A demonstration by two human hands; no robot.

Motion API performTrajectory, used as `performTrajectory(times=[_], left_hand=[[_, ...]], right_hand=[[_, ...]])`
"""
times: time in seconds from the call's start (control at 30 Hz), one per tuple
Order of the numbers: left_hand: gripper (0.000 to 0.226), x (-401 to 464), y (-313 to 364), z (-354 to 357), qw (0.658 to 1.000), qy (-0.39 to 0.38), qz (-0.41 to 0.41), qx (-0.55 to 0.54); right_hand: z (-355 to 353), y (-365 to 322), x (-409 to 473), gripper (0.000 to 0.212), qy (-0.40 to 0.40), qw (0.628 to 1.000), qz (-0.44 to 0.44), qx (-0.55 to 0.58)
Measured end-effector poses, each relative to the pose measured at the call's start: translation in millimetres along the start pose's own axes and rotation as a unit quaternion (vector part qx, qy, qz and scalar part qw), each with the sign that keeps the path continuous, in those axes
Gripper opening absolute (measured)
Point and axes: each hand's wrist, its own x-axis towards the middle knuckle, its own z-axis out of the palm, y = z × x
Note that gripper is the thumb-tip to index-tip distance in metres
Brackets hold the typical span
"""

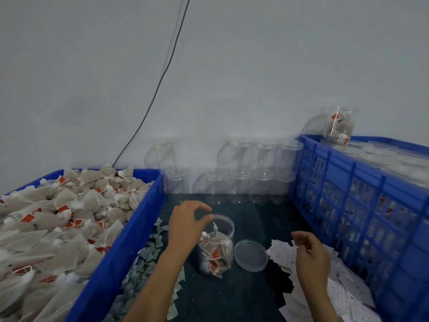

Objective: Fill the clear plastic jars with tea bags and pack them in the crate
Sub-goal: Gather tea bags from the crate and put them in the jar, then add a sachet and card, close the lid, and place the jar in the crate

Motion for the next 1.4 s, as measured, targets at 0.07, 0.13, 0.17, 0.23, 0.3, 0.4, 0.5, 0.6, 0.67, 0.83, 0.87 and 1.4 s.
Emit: performTrajectory(times=[0.07,0.13,0.17,0.23,0.3,0.4,0.5,0.6,0.67,0.83,0.87,1.4], left_hand=[[0.013,-4.3,-6.5,-2.1,0.996,0.012,-0.026,-0.084],[0.013,-11.2,-12.9,-0.5,0.985,0.017,-0.048,-0.162],[0.014,-15.3,-15.8,2.4,0.977,0.008,-0.06,-0.203],[0.026,-24.4,-21.7,10.7,0.96,-0.022,-0.084,-0.267],[0.034,-32.6,-28.5,19.6,0.947,-0.05,-0.093,-0.304],[0.052,-43.2,-38.3,30.9,0.938,-0.087,-0.085,-0.325],[0.089,-50.9,-44.7,40.2,0.943,-0.113,-0.08,-0.304],[0.108,-55.5,-45.0,46.7,0.944,-0.12,-0.065,-0.302],[0.107,-56.1,-45.6,49.9,0.945,-0.117,-0.061,-0.3],[0.099,-56.0,-48.4,53.3,0.947,-0.114,-0.055,-0.297],[0.098,-55.9,-48.8,53.7,0.946,-0.114,-0.054,-0.297],[0.09,-60.4,-56.4,61.3,0.965,-0.101,-0.045,-0.237]], right_hand=[[-3.5,3.7,5.0,0.042,0.01,0.999,0.01,-0.033],[-0.7,6.8,12.0,0.04,-0.037,0.996,0.024,-0.078],[2.4,7.4,16.2,0.038,-0.086,0.99,0.029,-0.112],[9.6,4.8,24.1,0.031,-0.214,0.956,0.037,-0.195],[13.5,-2.3,28.6,0.037,-0.331,0.894,0.054,-0.298],[15.0,-8.6,33.3,0.058,-0.387,0.819,0.022,-0.424],[12.6,-7.2,31.7,0.05,-0.378,0.811,-0.003,-0.447],[9.9,1.3,25.7,0.02,-0.334,0.86,0.02,-0.385],[7.2,3.6,22.1,0.003,-0.299,0.9,0.043,-0.316],[2.6,2.8,19.4,0.026,-0.265,0.9,0.003,-0.347],[3.2,0.8,18.2,0.025,-0.264,0.894,0.0,-0.362],[4.7,0.8,17.4,0.011,-0.043,0.96,-0.092,-0.26]])
